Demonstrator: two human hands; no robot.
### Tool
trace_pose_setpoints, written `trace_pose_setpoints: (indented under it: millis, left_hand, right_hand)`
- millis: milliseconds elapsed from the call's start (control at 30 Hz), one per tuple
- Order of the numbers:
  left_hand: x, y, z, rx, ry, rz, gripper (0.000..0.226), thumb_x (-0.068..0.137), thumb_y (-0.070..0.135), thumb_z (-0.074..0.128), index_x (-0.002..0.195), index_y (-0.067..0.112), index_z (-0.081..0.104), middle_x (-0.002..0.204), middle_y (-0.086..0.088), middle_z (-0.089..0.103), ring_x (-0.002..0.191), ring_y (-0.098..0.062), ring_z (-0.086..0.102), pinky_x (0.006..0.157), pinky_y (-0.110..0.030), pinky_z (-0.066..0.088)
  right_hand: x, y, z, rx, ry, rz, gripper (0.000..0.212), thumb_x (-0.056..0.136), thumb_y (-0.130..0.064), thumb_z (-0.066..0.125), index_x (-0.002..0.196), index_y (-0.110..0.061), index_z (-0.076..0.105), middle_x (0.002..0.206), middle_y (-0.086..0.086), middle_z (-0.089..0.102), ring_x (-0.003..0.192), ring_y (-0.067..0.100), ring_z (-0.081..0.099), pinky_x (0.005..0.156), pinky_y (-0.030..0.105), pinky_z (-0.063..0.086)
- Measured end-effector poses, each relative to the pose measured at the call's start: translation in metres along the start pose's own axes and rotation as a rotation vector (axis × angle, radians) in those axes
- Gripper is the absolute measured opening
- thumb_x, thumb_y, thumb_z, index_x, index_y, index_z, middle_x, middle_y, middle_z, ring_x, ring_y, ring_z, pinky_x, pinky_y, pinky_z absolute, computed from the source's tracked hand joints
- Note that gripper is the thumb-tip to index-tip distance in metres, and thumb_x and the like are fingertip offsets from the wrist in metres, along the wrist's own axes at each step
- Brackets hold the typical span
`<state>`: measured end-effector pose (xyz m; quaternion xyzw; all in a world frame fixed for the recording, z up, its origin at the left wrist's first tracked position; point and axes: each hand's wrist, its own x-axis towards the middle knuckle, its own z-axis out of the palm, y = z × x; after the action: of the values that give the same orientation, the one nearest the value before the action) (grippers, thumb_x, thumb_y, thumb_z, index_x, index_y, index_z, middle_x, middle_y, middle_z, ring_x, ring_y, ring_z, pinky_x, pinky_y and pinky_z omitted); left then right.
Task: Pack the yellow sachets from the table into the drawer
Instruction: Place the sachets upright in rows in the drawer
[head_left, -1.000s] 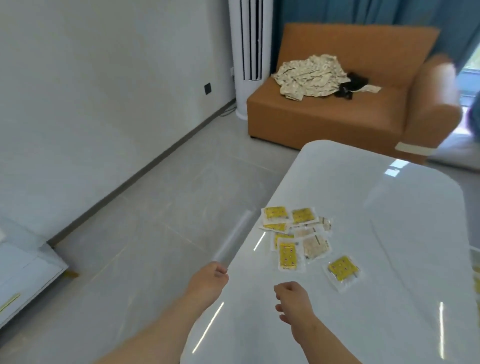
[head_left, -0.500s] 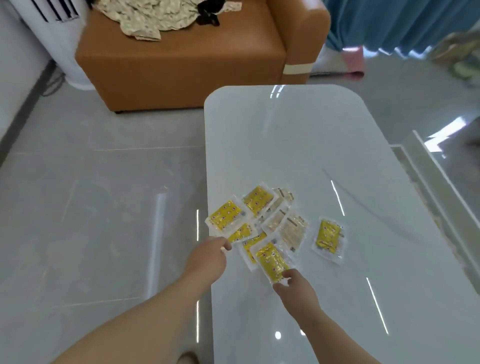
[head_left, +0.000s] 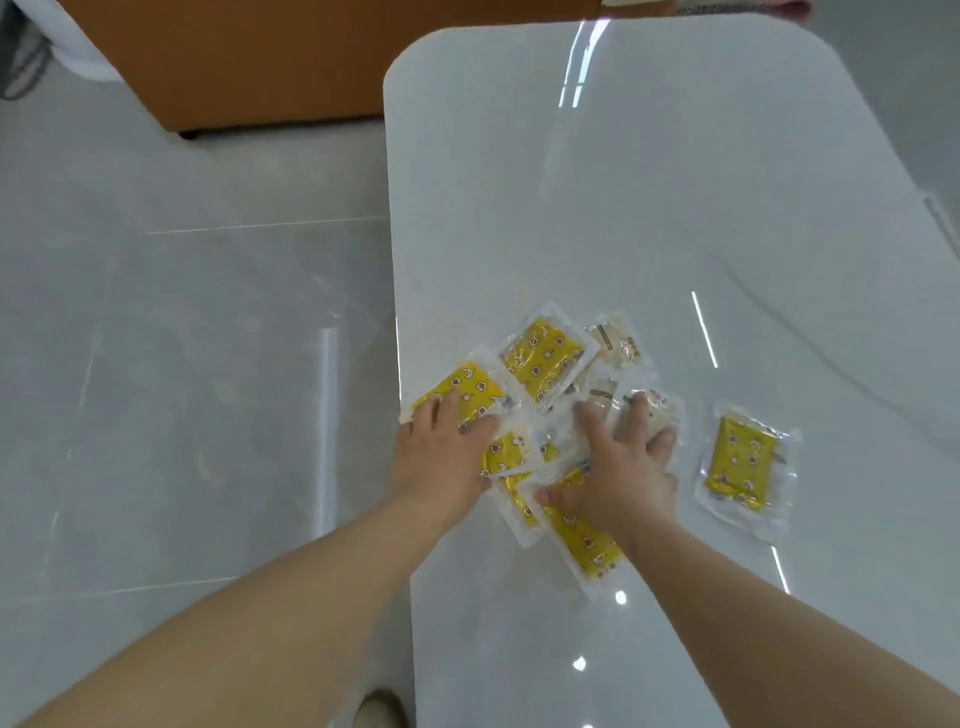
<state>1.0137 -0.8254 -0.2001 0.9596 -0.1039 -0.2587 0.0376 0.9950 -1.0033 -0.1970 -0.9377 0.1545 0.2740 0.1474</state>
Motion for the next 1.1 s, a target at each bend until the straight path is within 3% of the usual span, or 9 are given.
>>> trace_pose_setpoints:
  millis: [233, 333, 467, 533, 600, 700, 800, 933, 1100]
  left_hand:
    - [-0.021, 0.021, 0.013, 0.024, 0.066, -0.015, 0.059, 0.088, 0.062, 0.040, 0.141, 0.043, 0.023, 0.145, -0.005, 0.024, 0.124, -0.029, 0.029, 0.101, -0.038, 0.029]
    - [-0.048, 0.033, 0.025, 0.003, 0.036, 0.000, 0.053, 0.088, 0.065, 0.032, 0.138, 0.048, 0.027, 0.138, 0.000, 0.031, 0.119, -0.025, 0.033, 0.100, -0.038, 0.027]
    - [-0.086, 0.038, 0.045, -0.202, 0.033, 0.029, 0.029, 0.085, 0.045, 0.059, 0.113, 0.049, 0.058, 0.119, 0.003, 0.049, 0.116, -0.027, 0.043, 0.096, -0.043, 0.032]
    - [-0.103, 0.041, 0.057, -0.256, 0.051, 0.038, 0.033, 0.067, 0.032, 0.080, 0.094, 0.046, 0.067, 0.111, 0.001, 0.057, 0.108, -0.033, 0.054, 0.083, -0.046, 0.042]
    - [-0.118, 0.047, 0.064, -0.299, 0.075, -0.005, 0.035, 0.071, 0.027, 0.078, 0.098, 0.044, 0.066, 0.137, -0.001, 0.045, 0.122, -0.033, 0.043, 0.092, -0.047, 0.039]
    - [-0.129, 0.057, 0.076, -0.365, 0.030, -0.088, 0.058, 0.083, 0.026, 0.065, 0.132, 0.043, 0.040, 0.153, 0.000, 0.010, 0.131, -0.029, 0.025, 0.104, -0.036, 0.032]
    - [-0.136, 0.074, 0.082, -0.458, -0.062, -0.177, 0.094, 0.078, 0.028, 0.070, 0.145, 0.042, 0.005, 0.139, -0.004, 0.025, 0.121, -0.026, 0.040, 0.096, -0.031, 0.043]
    - [-0.148, 0.092, 0.086, -0.578, -0.154, -0.321, 0.109, 0.071, 0.036, 0.077, 0.146, 0.037, -0.003, 0.122, -0.006, 0.050, 0.109, -0.026, 0.054, 0.085, -0.035, 0.048]
    - [-0.172, 0.103, 0.093, -0.776, -0.095, -0.504, 0.103, 0.075, 0.038, 0.073, 0.146, 0.033, -0.001, 0.130, -0.004, 0.051, 0.111, -0.030, 0.055, 0.087, -0.035, 0.048]
  right_hand:
    - [-0.009, 0.025, 0.001, -0.065, 0.163, -0.158, 0.049, 0.084, -0.041, 0.063, 0.128, -0.033, 0.044, 0.154, 0.001, 0.013, 0.137, 0.039, 0.017, 0.102, 0.047, 0.040]
    - [-0.042, 0.041, 0.019, -0.094, 0.201, -0.156, 0.045, 0.084, -0.026, 0.066, 0.126, -0.029, 0.049, 0.148, -0.001, 0.028, 0.129, 0.036, 0.029, 0.085, 0.040, 0.049]
    - [-0.095, 0.064, 0.047, -0.110, 0.162, -0.219, 0.065, 0.040, -0.017, 0.091, 0.094, -0.028, 0.058, 0.118, 0.003, 0.049, 0.095, 0.038, 0.054, 0.043, 0.033, 0.052]
    - [-0.116, 0.079, 0.059, -0.109, 0.180, -0.251, 0.075, 0.028, -0.016, 0.092, 0.091, -0.030, 0.053, 0.113, 0.000, 0.047, 0.091, 0.034, 0.054, 0.037, 0.028, 0.049]
    - [-0.138, 0.085, 0.062, -0.050, 0.134, -0.261, 0.072, 0.037, -0.013, 0.090, 0.094, -0.031, 0.051, 0.119, -0.003, 0.044, 0.097, 0.034, 0.058, 0.042, 0.023, 0.049]
    - [-0.155, 0.101, 0.063, 0.033, 0.113, -0.204, 0.041, 0.083, -0.012, 0.059, 0.117, -0.032, 0.048, 0.141, -0.015, 0.027, 0.127, 0.022, 0.036, 0.068, 0.022, 0.042]
    - [-0.159, 0.108, 0.050, 0.361, 0.125, -0.051, 0.024, 0.088, -0.008, 0.051, 0.107, -0.023, 0.053, 0.124, -0.011, 0.045, 0.104, 0.017, 0.053, 0.069, 0.025, 0.039]
    - [-0.160, 0.123, 0.029, 0.749, 0.210, 0.201, 0.013, 0.091, -0.014, 0.053, 0.088, -0.022, 0.044, 0.081, -0.003, 0.055, 0.070, 0.011, 0.054, 0.056, 0.026, 0.041]
    - [-0.176, 0.148, 0.022, 0.977, 0.189, 0.289, 0.019, 0.091, -0.023, 0.057, 0.105, -0.027, 0.046, 0.087, -0.010, 0.057, 0.079, 0.010, 0.058, 0.070, 0.032, 0.048]
